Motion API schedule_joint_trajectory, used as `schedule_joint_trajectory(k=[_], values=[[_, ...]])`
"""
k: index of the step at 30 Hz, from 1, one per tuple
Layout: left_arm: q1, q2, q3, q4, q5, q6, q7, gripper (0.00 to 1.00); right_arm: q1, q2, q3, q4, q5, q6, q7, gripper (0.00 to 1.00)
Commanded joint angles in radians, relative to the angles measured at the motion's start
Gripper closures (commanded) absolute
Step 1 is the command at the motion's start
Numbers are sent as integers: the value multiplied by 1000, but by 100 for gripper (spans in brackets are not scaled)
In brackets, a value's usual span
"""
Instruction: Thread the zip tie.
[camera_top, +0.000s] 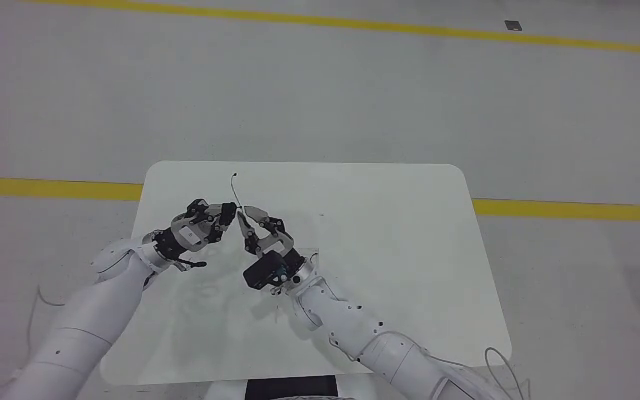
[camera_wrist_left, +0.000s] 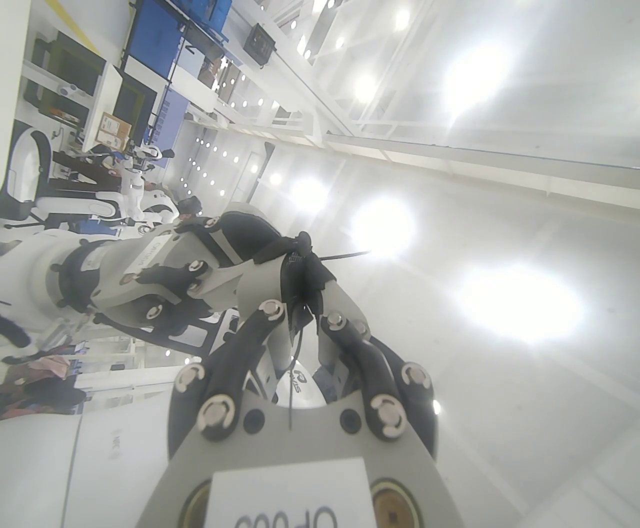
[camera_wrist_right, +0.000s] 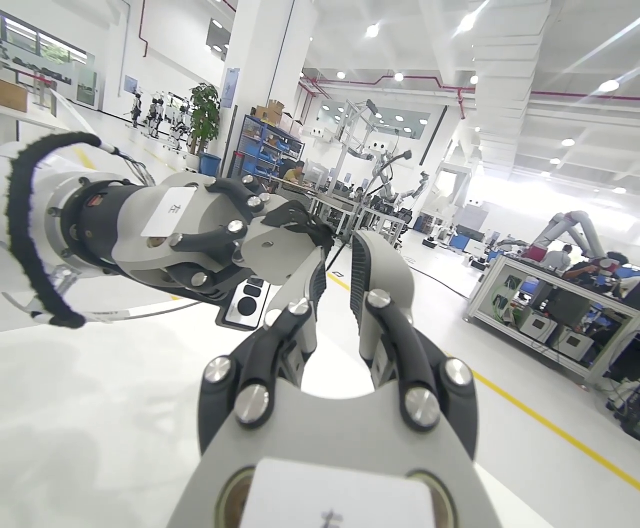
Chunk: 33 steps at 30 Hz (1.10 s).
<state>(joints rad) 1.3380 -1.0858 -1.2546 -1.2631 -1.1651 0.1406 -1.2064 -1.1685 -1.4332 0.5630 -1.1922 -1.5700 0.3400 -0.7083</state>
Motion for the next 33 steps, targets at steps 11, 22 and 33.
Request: schedule_joint_trajectory(k=[11,22,33], values=[[0,0,0,0,0,0,0,100,-8,-3,17,8,0,0,-10,100],[0,0,0,0,0,0,0,100,-13,0,26,6,0,0,-12,100],[0,0,0,0,0,0,0,100,-23,4,42,1,0,0,-13,100]])
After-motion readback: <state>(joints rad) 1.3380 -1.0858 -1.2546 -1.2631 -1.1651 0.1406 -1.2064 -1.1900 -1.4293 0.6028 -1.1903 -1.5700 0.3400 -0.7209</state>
